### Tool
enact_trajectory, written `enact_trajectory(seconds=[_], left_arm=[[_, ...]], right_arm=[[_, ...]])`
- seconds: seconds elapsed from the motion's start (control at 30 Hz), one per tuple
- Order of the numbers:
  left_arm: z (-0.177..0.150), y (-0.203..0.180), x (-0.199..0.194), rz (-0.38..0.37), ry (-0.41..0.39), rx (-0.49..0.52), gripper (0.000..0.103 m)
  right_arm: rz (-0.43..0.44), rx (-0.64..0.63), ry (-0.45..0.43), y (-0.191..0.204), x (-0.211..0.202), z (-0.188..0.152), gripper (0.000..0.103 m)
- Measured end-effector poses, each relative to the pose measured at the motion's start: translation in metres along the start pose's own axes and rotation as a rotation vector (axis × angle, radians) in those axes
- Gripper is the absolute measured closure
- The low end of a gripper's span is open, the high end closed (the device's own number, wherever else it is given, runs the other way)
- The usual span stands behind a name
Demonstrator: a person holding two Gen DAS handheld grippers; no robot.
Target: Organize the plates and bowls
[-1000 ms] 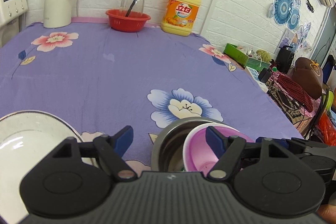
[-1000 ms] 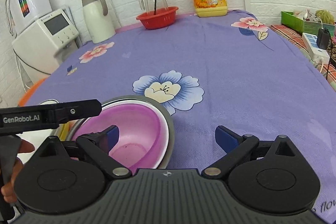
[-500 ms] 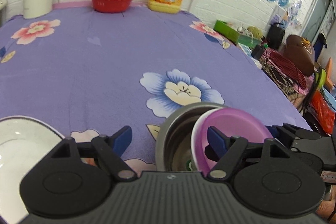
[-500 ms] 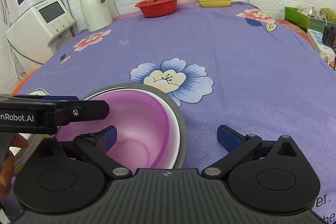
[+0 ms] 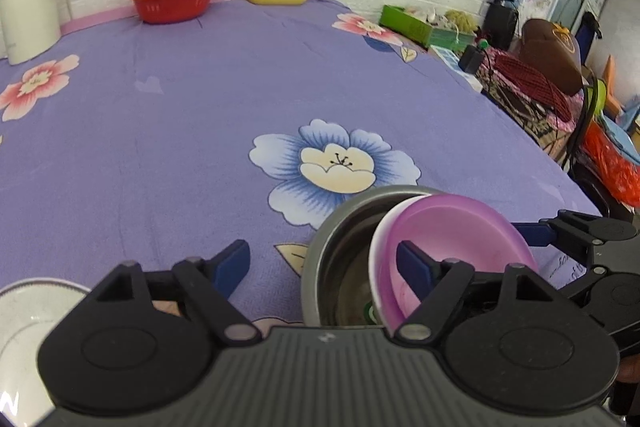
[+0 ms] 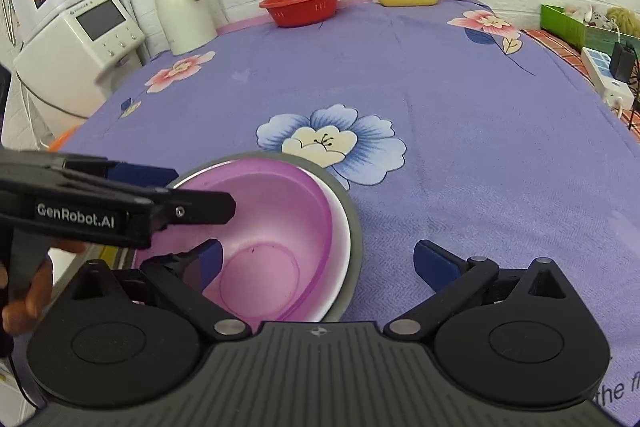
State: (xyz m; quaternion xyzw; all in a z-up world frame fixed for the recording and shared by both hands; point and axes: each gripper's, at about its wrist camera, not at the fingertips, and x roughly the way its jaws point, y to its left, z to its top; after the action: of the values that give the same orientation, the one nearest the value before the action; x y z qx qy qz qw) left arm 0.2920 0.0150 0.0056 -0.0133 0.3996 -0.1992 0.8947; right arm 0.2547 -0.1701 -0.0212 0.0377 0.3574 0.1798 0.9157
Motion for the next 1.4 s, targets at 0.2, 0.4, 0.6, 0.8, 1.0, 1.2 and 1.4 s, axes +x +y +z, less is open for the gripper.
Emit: enact_trajectory(seconds=[0.2,0.4,0.6,0.8,1.0,1.2,1.4], left_arm=[[-0.003,0.003,0.010,-0.038,0.077,0.023,0.024],[-0.006,0.002,0.011,-0.054,0.076,0.001,0.024],[-0.010,-0.004,0.010,-0.081,0.057,-0.017,0.026],[-0.008,-0.019,0.014,-0.079,0.059,-0.036,0.031],[0.002,-0.027,0.001,-0.110,0.009,-0.068,0.031],[0.006,-0.021,-0.017,-0.092,-0.031,-0.076,0.031],[0.008,-0.004,0.000,-0.081,-0.006,-0.117,0.031]], right_arm=[[0.052,0.016,0.032,-0.001,-0.001,-0.006,0.000],[0.064,-0.008,0.035,0.007,-0.002,-0.007,0.000],[0.090,-0.039,0.002,0.018,-0.004,-0.008,0.000],[0.077,-0.016,0.013,0.021,-0.003,-0.007,0.000],[0.056,0.024,-0.011,0.021,-0.016,-0.005,0.000],[0.047,-0.030,-0.082,0.035,-0.028,0.008,0.000],[0.081,-0.024,-0.018,0.032,0.006,0.016,0.000]])
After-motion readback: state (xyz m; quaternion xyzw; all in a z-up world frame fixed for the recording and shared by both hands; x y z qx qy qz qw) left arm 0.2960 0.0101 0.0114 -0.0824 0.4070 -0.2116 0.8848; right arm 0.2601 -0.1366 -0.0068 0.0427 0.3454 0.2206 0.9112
